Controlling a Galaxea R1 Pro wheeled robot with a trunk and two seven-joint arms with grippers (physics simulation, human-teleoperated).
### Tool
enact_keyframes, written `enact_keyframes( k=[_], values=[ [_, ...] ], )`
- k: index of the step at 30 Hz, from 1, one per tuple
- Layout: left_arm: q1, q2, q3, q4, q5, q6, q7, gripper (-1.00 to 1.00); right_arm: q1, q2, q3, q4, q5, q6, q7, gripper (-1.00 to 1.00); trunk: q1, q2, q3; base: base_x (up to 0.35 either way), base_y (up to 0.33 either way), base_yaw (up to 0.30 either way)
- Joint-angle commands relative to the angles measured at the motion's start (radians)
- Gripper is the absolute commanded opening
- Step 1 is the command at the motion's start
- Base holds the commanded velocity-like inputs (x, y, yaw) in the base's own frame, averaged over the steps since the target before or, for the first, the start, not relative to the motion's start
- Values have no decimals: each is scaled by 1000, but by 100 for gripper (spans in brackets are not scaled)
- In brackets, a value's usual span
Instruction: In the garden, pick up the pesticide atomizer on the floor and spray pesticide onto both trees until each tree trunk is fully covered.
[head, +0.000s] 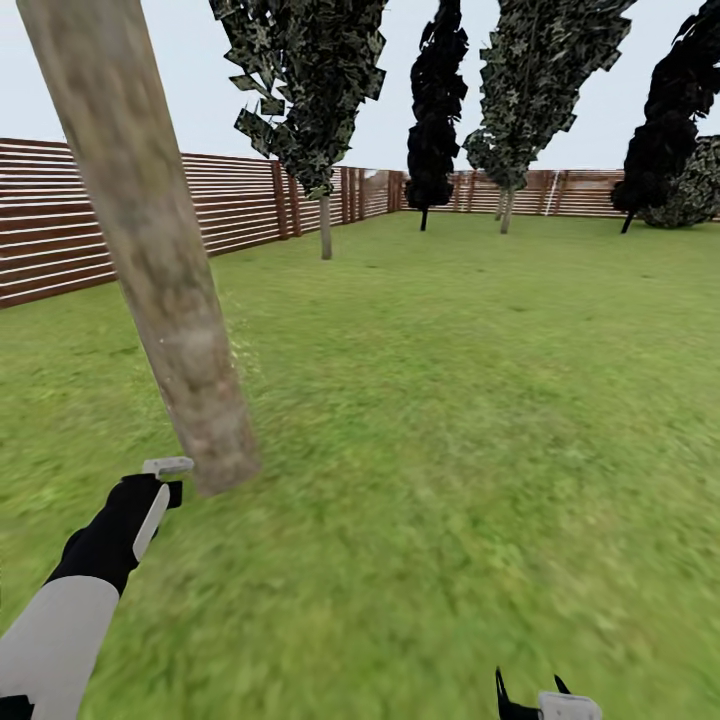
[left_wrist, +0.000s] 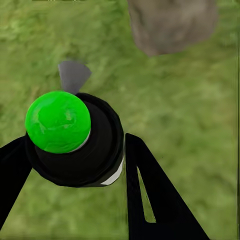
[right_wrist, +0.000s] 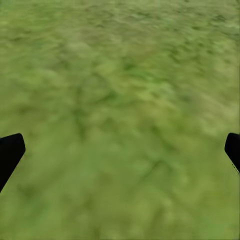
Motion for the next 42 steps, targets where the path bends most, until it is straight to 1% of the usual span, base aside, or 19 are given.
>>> enact_keyframes(
  k=[1, 5, 9, 11, 12, 13, 14, 19, 21, 24, 29, 35, 39, 42],
  values=[
    [0, 0, -1, 0, -1, 0, 0, -100, 0, 0, 0, 0, 0, 0, 0, 100, 0, 0, 0, 235, -199, 47],
    [0, 0, -1, 1, -2, -1, 0, -100, 0, -4, -1, 0, 0, 1, 0, 100, 0, 0, 0, 240, -194, 8],
    [0, 1, 2, 11, -2, -2, 0, -100, 0, -2, 0, 0, 0, 0, 0, 100, 0, 0, 0, 241, -193, 0],
    [0, 0, 52, 26, 3, -3, -4, -100, 0, 0, 0, 0, 0, 0, 0, 100, 0, 0, 0, 241, -190, 51],
    [0, 0, 82, 29, 5, -3, -8, -100, 0, 1, 0, 0, 0, 0, 0, 100, 0, 0, 0, 241, -188, 169],
    [0, 0, 101, 30, 6, -1, -12, -100, 0, 2, 0, 0, 0, 0, 0, 100, 0, 0, 0, 241, -188, 232],
    [0, 1, 109, 30, 6, 0, -14, -100, 0, 2, 0, 0, 0, 0, 0, 100, 0, 0, 0, 241, -186, 262],
    [0, 3, 110, 31, 7, 2, -15, -100, 0, 3, 0, 0, 0, 0, 0, 100, 0, 0, 0, 244, -178, 247],
    [1, 1, 109, 33, 5, 2, -15, -100, 0, 3, 0, 0, 0, 0, 0, 100, 0, 0, 0, 111, -76, 33],
    [7, 0, 108, 81, 6, 2, -15, -100, 0, 3, 0, 0, 0, 0, 1, 100, 0, 0, 0, 15, -10, 4],
    [8, -2, 104, 80, 6, 2, -18, -100, 0, 2, 0, 0, 0, 0, 2, 100, 0, 0, 0, 13, 0, 0],
    [8, -2, 108, 85, 6, 3, -17, -100, 0, 3, 0, 0, 0, 0, 2, 100, 0, 0, 0, 302, 15, 0],
    [8, -1, 108, 87, 5, 3, -16, -100, 0, 2, 0, 0, 0, 0, 2, 100, 0, 0, 0, 255, 189, 0],
    [9, -2, 108, 89, 6, 1, -16, -100, 0, 3, 0, 0, 0, 0, 2, 100, 0, 0, 0, 220, -141, 30]
  ],
)
